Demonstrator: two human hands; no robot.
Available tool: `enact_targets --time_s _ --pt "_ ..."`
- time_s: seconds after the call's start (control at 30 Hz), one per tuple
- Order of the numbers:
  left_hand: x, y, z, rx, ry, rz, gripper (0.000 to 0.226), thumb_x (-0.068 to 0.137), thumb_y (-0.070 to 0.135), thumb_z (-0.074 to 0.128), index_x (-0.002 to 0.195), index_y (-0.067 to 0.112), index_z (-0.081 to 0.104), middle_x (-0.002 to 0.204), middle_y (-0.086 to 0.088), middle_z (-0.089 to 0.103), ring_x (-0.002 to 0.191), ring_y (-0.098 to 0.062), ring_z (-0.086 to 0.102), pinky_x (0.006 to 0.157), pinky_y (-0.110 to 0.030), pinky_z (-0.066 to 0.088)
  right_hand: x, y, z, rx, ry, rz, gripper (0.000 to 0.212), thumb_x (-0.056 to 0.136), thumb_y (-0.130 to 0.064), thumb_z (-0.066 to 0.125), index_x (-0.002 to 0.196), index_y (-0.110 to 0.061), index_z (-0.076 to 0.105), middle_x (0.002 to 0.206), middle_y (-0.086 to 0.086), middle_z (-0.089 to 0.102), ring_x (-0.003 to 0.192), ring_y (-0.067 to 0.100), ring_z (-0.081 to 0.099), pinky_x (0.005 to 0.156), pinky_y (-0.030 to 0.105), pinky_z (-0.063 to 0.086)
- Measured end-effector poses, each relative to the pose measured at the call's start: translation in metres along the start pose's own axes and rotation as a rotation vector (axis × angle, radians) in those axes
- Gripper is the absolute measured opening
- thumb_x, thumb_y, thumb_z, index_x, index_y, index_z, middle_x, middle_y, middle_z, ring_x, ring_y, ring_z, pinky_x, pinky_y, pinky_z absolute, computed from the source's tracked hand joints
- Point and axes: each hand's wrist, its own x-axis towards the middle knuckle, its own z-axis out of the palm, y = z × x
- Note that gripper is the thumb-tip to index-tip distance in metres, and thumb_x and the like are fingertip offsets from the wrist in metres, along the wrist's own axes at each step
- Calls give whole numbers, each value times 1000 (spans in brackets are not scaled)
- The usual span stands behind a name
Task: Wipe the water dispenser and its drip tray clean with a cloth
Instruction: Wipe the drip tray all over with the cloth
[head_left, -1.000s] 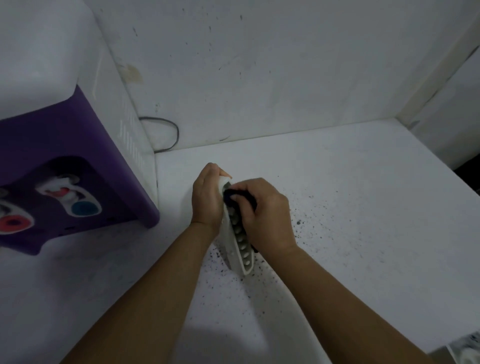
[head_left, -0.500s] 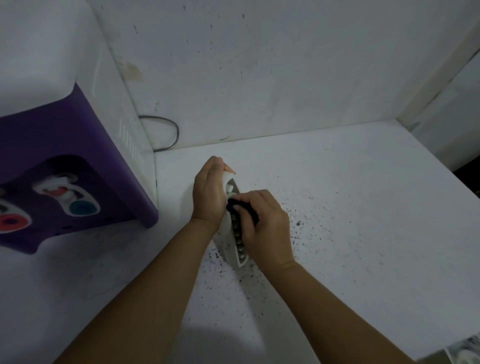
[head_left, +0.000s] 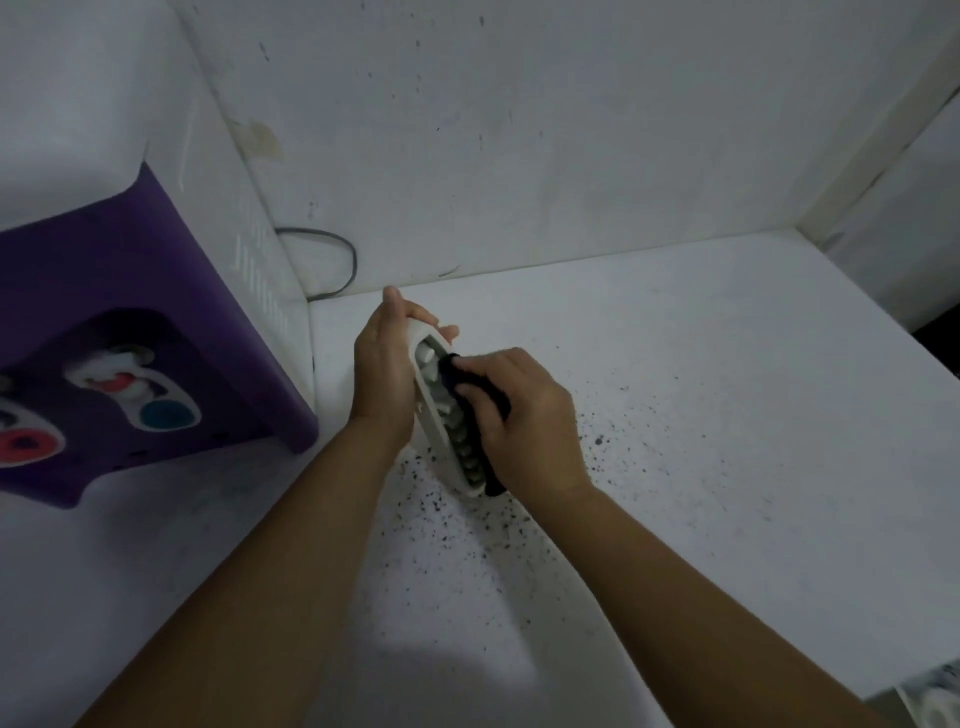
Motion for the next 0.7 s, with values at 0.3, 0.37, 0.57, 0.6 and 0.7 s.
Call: enact_targets --time_s 0.3,0.37,0.57,0.6,0.7 --pt "-1 -3 11 42 10 30 49 102 35 34 66 10 54 58 -2 63 62 -20 58 63 -27 49 -37 17 7 -16 -101 78 11 82 -1 62 89 -5 70 84 6 65 76 18 60 67 23 49" --pt "2 -3 13 40 -13 -9 48 101 36 36 64 13 55 60 -5 62 63 -22 57 65 -30 48 -10 5 3 10 20 29 10 84 1 62 91 -3 69 88 8 63 79 14 58 70 18 47" --pt "9 -6 10 62 -2 -23 45 101 32 38 64 14 55 60 -6 63 63 -23 57 66 -33 47 -39 28 19 -66 -82 13 9 85 -3 60 90 -2 69 87 8 65 77 22 61 69 30 52" --pt "10 -7 7 70 11 -24 45 100 34 38 64 14 56 60 -7 63 63 -24 58 68 -34 48 -45 34 19 -83 -125 33 8 83 -1 62 88 -3 69 85 7 64 74 21 61 66 30 52" --pt "14 -8 2 71 34 -34 45 98 36 38 63 17 56 61 -6 64 65 -25 58 71 -37 48 -37 33 10 -62 -131 87 11 80 2 64 86 -6 69 83 4 63 72 17 60 64 26 51"
